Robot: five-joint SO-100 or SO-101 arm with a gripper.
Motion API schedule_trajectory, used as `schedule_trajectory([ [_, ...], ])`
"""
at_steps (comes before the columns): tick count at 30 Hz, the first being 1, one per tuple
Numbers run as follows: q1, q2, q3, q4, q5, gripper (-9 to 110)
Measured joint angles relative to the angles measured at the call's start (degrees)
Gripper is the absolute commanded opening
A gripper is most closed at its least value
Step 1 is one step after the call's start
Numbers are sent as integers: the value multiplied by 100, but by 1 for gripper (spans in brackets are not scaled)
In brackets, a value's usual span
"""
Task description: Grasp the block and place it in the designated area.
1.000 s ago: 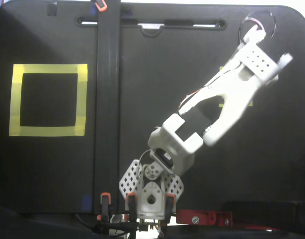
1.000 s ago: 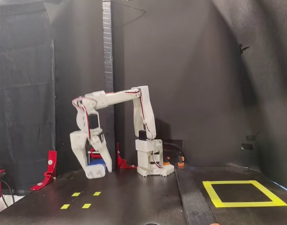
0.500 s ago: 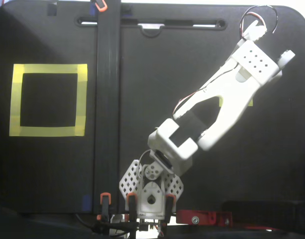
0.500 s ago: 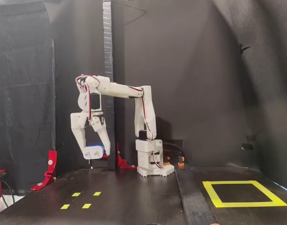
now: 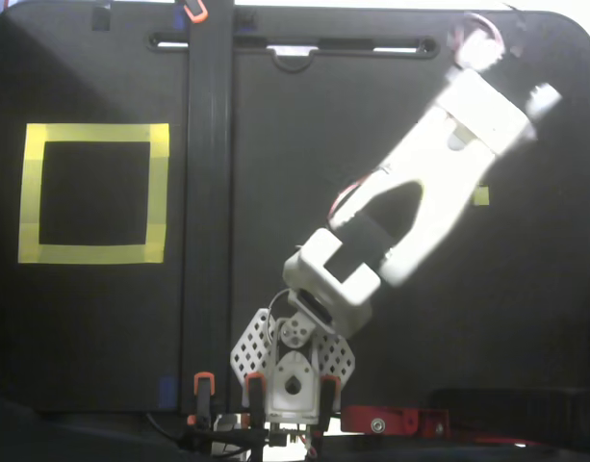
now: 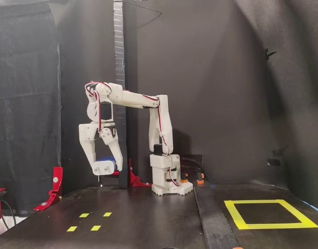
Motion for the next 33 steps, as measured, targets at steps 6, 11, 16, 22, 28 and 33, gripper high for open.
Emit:
schedule_trajectory([
  [6,-677,0,0,-9,791,17],
  [11,-1415,0,0,-149,1696,17],
  [16,-2215,0,0,-202,2584,17],
  [22,-3278,-44,0,-220,3612,17],
  [28,-4386,-167,0,-352,4676,17],
  [33,-5212,-264,0,-439,5414,17],
])
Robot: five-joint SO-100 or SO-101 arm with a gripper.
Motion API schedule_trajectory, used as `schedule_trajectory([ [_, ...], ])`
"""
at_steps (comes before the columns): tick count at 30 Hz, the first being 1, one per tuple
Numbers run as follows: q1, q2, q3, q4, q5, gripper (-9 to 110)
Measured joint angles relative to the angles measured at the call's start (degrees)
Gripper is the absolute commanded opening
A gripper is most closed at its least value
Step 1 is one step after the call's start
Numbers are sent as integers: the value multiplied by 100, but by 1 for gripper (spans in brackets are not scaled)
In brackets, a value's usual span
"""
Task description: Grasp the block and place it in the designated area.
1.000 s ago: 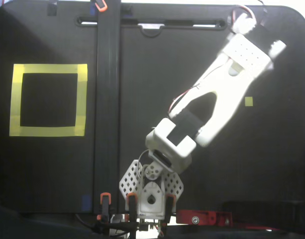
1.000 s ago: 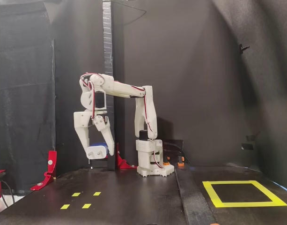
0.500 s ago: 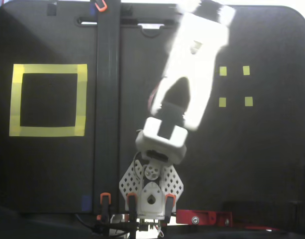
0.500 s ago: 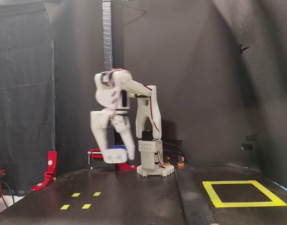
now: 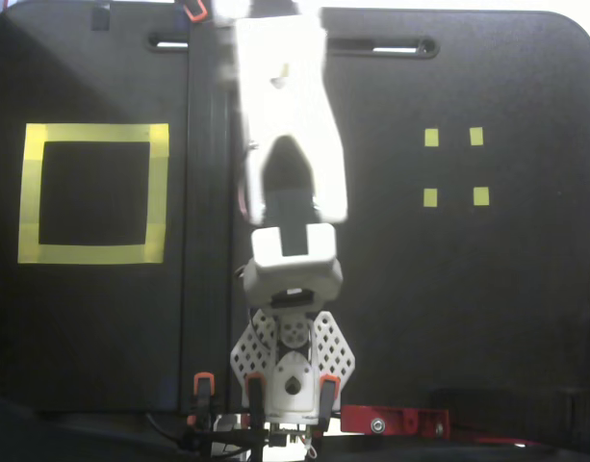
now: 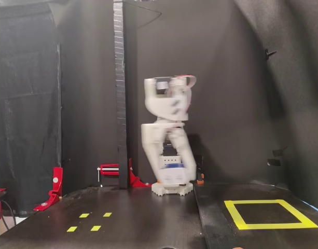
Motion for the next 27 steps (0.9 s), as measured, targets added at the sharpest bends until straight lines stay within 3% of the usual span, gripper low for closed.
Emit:
schedule_trajectory([
  [27,-3041,-158,0,-44,2619,17],
])
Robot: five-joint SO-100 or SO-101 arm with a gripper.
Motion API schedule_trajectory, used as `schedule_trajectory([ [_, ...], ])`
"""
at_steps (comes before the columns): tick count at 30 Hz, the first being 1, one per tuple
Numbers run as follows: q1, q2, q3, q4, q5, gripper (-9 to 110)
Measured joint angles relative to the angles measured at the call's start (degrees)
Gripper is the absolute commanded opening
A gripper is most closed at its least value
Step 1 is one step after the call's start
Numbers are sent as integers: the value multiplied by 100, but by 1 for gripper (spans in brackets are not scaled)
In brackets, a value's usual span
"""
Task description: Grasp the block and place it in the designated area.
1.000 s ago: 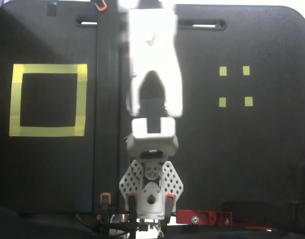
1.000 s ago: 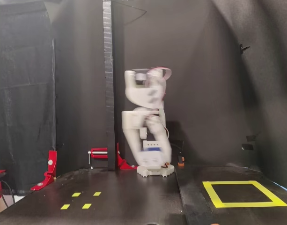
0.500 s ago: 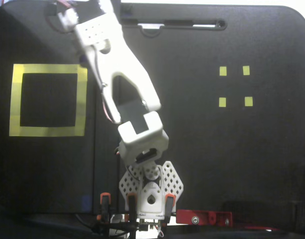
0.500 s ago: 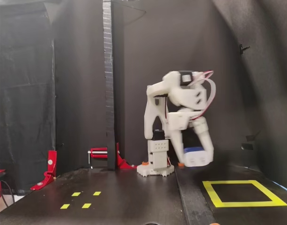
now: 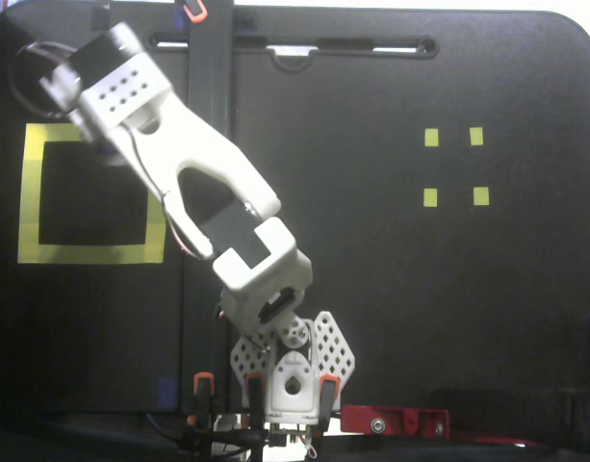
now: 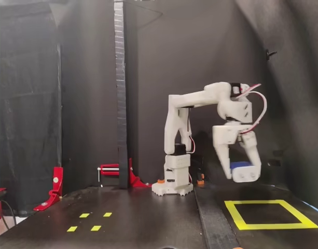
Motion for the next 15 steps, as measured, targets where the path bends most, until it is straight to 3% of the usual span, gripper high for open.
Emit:
schedule_trajectory([
  [15,-554,-229,0,-141,448,17],
])
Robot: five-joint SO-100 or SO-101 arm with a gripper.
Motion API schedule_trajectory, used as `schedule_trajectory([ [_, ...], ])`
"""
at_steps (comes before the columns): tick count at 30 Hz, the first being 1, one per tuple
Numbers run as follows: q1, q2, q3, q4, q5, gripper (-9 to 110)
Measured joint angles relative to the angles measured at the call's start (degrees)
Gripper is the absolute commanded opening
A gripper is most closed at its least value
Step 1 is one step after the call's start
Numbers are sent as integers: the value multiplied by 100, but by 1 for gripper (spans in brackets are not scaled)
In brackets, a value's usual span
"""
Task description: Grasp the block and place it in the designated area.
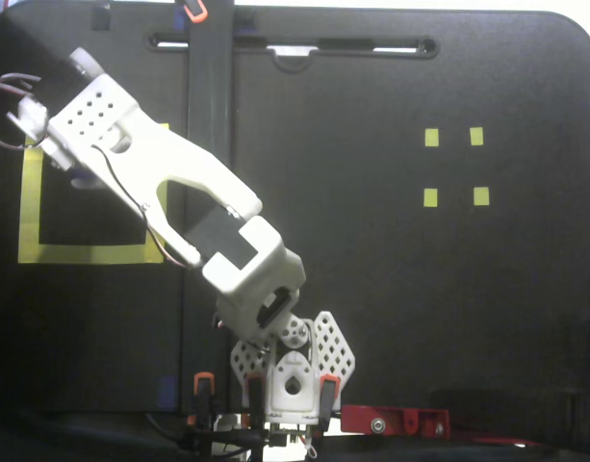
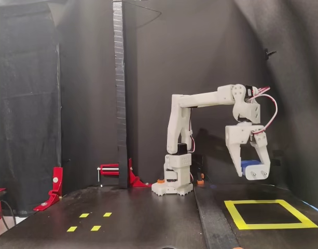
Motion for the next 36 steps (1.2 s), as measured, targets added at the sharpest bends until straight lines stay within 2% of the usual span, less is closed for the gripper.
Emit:
schedule_trajectory([
  [22,-404,-1705,0,-1002,369,17],
  [36,-413,-2013,-9,-1204,360,18],
])
